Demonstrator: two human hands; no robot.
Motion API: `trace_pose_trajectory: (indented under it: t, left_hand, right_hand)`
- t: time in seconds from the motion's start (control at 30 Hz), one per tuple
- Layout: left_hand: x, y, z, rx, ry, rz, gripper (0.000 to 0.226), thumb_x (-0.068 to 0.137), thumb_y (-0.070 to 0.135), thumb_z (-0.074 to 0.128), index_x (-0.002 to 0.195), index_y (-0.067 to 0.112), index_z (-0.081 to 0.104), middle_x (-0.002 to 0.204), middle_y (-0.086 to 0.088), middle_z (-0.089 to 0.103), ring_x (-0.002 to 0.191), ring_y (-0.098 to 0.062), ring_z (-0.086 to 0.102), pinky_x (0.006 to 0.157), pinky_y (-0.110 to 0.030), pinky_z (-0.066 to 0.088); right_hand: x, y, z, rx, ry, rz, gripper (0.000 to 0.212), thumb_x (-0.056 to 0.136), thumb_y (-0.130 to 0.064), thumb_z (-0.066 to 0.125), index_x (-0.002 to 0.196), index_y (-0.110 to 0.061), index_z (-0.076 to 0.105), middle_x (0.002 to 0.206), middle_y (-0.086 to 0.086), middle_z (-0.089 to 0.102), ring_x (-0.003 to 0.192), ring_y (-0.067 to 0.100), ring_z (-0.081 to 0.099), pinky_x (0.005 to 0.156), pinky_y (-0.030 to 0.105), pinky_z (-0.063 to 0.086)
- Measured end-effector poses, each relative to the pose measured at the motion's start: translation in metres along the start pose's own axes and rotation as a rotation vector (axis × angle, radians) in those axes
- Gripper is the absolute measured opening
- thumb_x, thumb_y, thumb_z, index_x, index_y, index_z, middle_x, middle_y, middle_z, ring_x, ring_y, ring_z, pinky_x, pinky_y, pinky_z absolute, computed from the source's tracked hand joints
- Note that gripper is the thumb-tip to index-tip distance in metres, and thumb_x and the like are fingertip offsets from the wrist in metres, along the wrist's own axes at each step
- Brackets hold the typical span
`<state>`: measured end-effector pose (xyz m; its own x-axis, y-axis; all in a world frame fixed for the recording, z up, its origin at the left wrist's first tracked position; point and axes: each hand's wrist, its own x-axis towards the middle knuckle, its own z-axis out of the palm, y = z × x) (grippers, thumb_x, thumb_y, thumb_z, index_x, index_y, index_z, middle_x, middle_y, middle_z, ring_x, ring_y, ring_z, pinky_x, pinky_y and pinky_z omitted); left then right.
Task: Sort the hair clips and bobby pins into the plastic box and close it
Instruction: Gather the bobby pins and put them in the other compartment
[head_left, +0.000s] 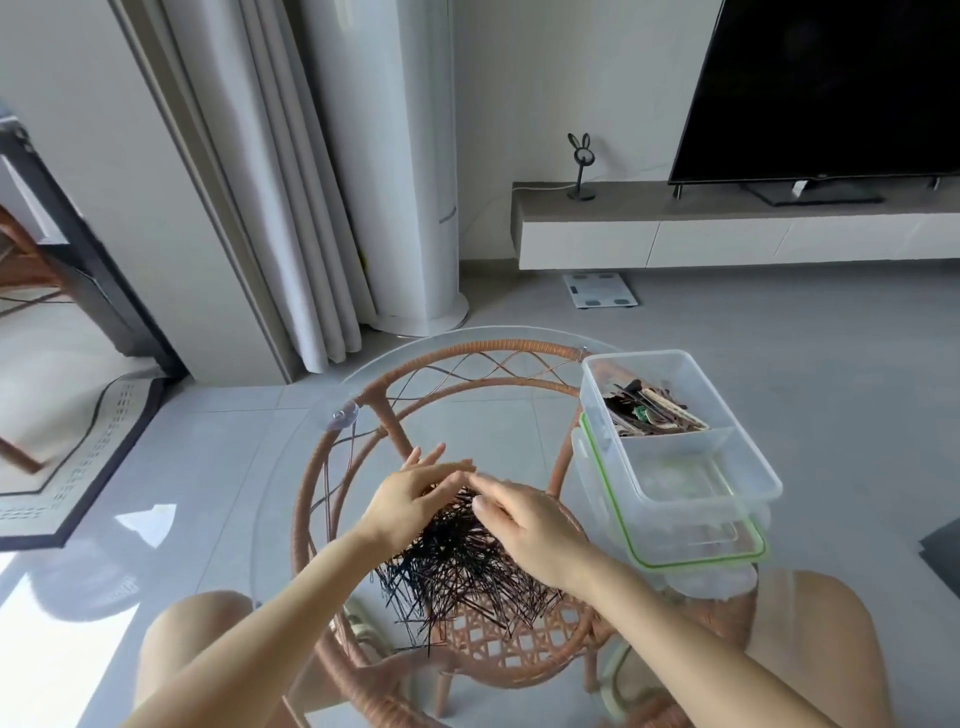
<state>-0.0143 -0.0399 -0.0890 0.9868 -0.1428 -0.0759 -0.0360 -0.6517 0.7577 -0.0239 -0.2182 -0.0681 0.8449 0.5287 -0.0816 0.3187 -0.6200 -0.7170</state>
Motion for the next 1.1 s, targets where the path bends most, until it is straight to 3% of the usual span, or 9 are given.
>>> trace_pose_trajectory:
  t: [0.17, 0.33, 0.47, 0.57, 0.67, 0.73, 0.8, 0.97, 1.1]
  left_hand:
    - [-0.021, -0.016, -0.013, 0.073, 0.06, 0.054, 0.073, 0.068, 0.086, 0.018, 0.123, 0.048, 0.049, 0.143, 0.021, 0.036, 0.143, -0.007, 0.015, 0.12, -0.047, 0.003]
    - [-0.044, -0.024, -0.006, 0.464, 0.083, -0.037, 0.094, 0.062, 0.086, -0.009, 0.141, 0.046, 0.02, 0.157, 0.004, 0.011, 0.146, -0.02, -0.006, 0.116, -0.044, -0.014]
    - [-0.048, -0.014, 0.013, 0.435, 0.144, -0.088, 0.088, 0.068, 0.082, -0.002, 0.143, 0.042, 0.018, 0.157, -0.004, 0.01, 0.146, -0.025, -0.008, 0.117, -0.042, -0.013]
    - [-0.047, -0.003, 0.022, 0.294, 0.206, -0.092, 0.078, 0.076, 0.072, 0.01, 0.143, 0.035, 0.026, 0.156, -0.004, 0.018, 0.147, -0.023, -0.001, 0.118, -0.037, -0.007]
    - [-0.051, 0.012, 0.027, 0.072, 0.261, -0.053, 0.055, 0.091, 0.053, 0.034, 0.141, 0.029, 0.034, 0.154, -0.001, 0.026, 0.145, -0.012, 0.008, 0.12, -0.032, 0.002]
    - [-0.055, 0.018, 0.02, -0.08, 0.283, -0.084, 0.047, 0.094, 0.04, 0.042, 0.139, 0.027, 0.039, 0.152, 0.003, 0.03, 0.14, -0.003, 0.014, 0.117, -0.028, 0.009]
    - [-0.061, 0.017, 0.003, -0.08, 0.234, -0.096, 0.052, 0.089, 0.051, 0.045, 0.137, 0.032, 0.04, 0.152, 0.006, 0.03, 0.141, -0.006, 0.019, 0.116, -0.033, 0.015]
    - [-0.081, 0.023, -0.035, 0.601, -0.252, -0.079, 0.098, 0.052, 0.088, 0.042, 0.137, 0.057, 0.003, 0.157, 0.005, 0.001, 0.146, -0.022, 0.006, 0.116, -0.048, 0.012]
    - [-0.085, 0.033, -0.024, 0.857, -0.355, 0.03, 0.112, 0.052, 0.08, 0.055, 0.14, 0.05, -0.007, 0.158, -0.002, -0.004, 0.145, -0.027, 0.007, 0.116, -0.046, 0.016]
  right_hand:
    - [-0.038, 0.016, -0.016, 0.155, 0.139, 0.062, 0.056, 0.088, -0.052, 0.036, 0.139, -0.029, 0.034, 0.146, -0.018, 0.03, 0.139, 0.0, 0.021, 0.116, 0.029, 0.019]
    - [-0.044, 0.031, 0.011, -0.078, 0.223, 0.085, 0.06, 0.091, -0.055, 0.032, 0.139, -0.019, 0.033, 0.144, -0.01, 0.035, 0.138, 0.006, 0.026, 0.112, 0.021, 0.013]
    - [-0.028, 0.02, 0.041, -0.148, 0.423, 0.189, 0.074, 0.084, -0.059, 0.015, 0.134, -0.01, 0.039, 0.141, 0.008, 0.046, 0.135, 0.021, 0.035, 0.115, 0.026, 0.005]
    - [-0.018, -0.006, 0.055, -0.04, 0.489, 0.217, 0.057, 0.093, -0.043, 0.027, 0.133, -0.005, 0.041, 0.14, 0.013, 0.045, 0.135, 0.026, 0.034, 0.117, 0.044, 0.018]
    - [-0.013, -0.025, 0.061, 0.1, 0.53, 0.21, 0.044, 0.095, -0.03, 0.042, 0.132, -0.007, 0.042, 0.136, 0.011, 0.048, 0.13, 0.023, 0.037, 0.112, 0.046, 0.027]
    - [-0.017, -0.032, 0.05, 0.189, 0.493, 0.219, 0.05, 0.092, -0.035, 0.048, 0.135, -0.012, 0.038, 0.14, 0.006, 0.044, 0.131, 0.019, 0.037, 0.115, 0.039, 0.025]
    - [-0.027, -0.031, 0.033, 0.082, 0.376, 0.185, 0.067, 0.085, -0.048, 0.054, 0.139, -0.016, 0.03, 0.148, 0.002, 0.034, 0.135, 0.017, 0.032, 0.113, 0.033, 0.026]
    - [-0.055, -0.019, 0.01, -0.471, -0.014, 0.156, 0.122, 0.052, -0.089, 0.045, 0.146, -0.024, 0.001, 0.156, 0.004, 0.013, 0.141, 0.027, 0.018, 0.115, 0.046, 0.02]
    - [-0.055, -0.019, 0.023, -0.654, -0.042, 0.15, 0.125, 0.054, -0.085, 0.049, 0.147, -0.018, 0.0, 0.148, 0.012, 0.024, 0.133, 0.031, 0.023, 0.109, 0.046, 0.024]
